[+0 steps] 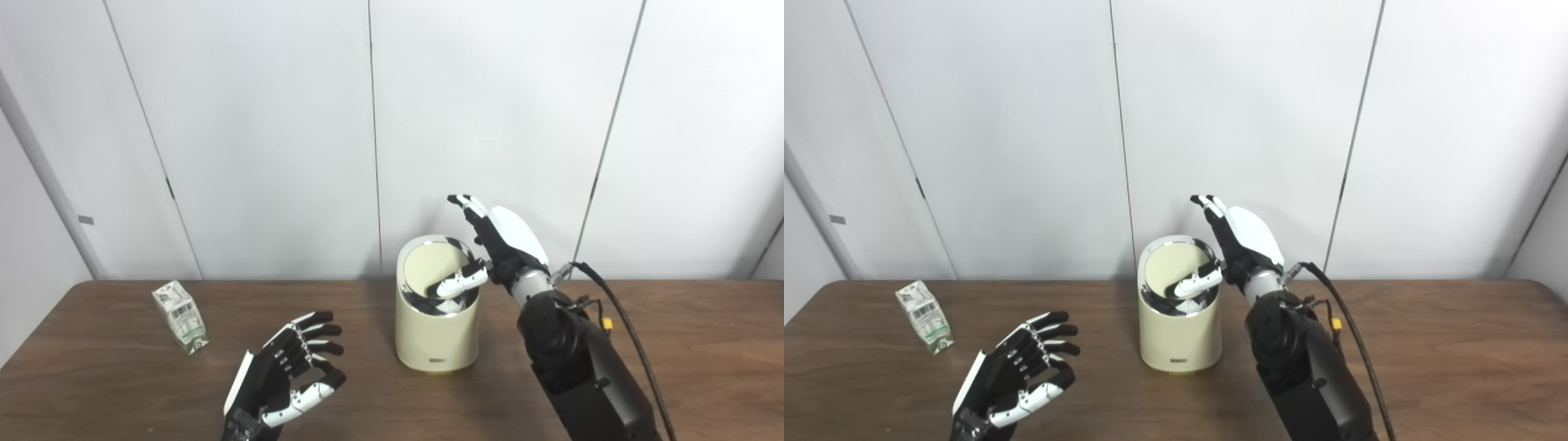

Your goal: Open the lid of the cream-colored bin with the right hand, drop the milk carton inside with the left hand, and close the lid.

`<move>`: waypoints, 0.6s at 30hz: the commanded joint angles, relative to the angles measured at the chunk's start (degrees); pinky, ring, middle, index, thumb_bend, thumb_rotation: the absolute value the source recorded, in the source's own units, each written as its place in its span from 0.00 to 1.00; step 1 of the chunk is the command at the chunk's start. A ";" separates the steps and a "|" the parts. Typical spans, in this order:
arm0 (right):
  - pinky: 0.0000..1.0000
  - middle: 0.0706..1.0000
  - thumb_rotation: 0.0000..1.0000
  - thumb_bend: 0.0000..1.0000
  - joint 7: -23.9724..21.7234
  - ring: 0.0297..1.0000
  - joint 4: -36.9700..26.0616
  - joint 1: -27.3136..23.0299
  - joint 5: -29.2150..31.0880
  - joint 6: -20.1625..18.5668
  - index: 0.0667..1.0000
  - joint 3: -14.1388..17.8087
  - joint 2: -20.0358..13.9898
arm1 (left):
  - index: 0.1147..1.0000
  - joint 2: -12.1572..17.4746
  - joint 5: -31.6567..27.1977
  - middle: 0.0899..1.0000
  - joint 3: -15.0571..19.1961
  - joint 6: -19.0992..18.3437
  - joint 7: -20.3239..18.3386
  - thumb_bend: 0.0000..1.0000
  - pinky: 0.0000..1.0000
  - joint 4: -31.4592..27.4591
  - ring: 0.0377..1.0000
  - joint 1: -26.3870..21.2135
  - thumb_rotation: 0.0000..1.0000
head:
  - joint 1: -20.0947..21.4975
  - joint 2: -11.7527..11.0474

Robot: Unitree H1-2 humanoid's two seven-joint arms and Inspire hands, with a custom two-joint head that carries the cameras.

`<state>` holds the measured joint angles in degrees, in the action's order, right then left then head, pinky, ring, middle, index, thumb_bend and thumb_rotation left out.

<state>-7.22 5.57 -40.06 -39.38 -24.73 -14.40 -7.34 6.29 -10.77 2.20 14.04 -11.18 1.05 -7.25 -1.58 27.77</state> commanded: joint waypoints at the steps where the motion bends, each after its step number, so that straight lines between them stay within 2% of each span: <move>1: 0.68 0.94 0.18 0.73 1.47 0.87 -2.05 0.53 1.89 1.61 0.91 1.61 -0.48 | 0.76 0.38 0.26 0.69 0.01 1.20 0.08 0.67 0.49 -2.79 0.62 -1.01 0.11 | -0.08 0.21; 4: 0.73 0.93 0.18 0.71 2.44 0.89 -4.83 1.72 4.64 4.07 0.91 3.24 -0.64 | 0.75 0.49 0.45 0.69 0.09 1.28 0.17 0.67 0.49 -2.76 0.62 -0.99 0.12 | 0.01 0.23; 8: 0.75 0.95 0.18 0.69 1.41 0.89 -9.60 3.35 7.69 4.92 0.92 5.00 -1.85 | 0.76 0.68 0.70 0.69 -0.01 1.68 0.01 0.67 0.48 -2.50 0.61 -1.16 0.13 | 0.14 0.18; 12: 0.72 0.93 0.16 0.71 1.15 0.86 -12.67 5.71 10.28 5.54 0.90 6.73 -3.50 | 0.76 0.63 0.30 0.69 -0.10 1.31 -0.12 0.68 0.48 -2.55 0.61 -1.22 0.13 | -0.02 0.20; 16: 0.73 0.93 0.12 0.74 3.00 0.87 -13.53 8.86 15.31 9.04 0.89 10.14 -3.28 | 0.75 0.56 -0.21 0.69 -0.14 0.81 -0.22 0.67 0.48 -2.76 0.61 -1.12 0.11 | -0.05 0.26; 18: 0.73 0.93 0.16 0.76 4.25 0.88 -14.81 11.40 15.45 10.21 0.88 11.01 -3.35 | 0.75 0.64 0.24 0.69 -0.16 1.07 -0.12 0.67 0.48 -2.61 0.61 -1.11 0.11 | -0.03 0.32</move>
<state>-4.98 -6.35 -27.98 -24.41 -17.55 -4.22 -10.69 6.47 -10.81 2.02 13.96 -11.27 0.46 -7.16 -1.58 28.04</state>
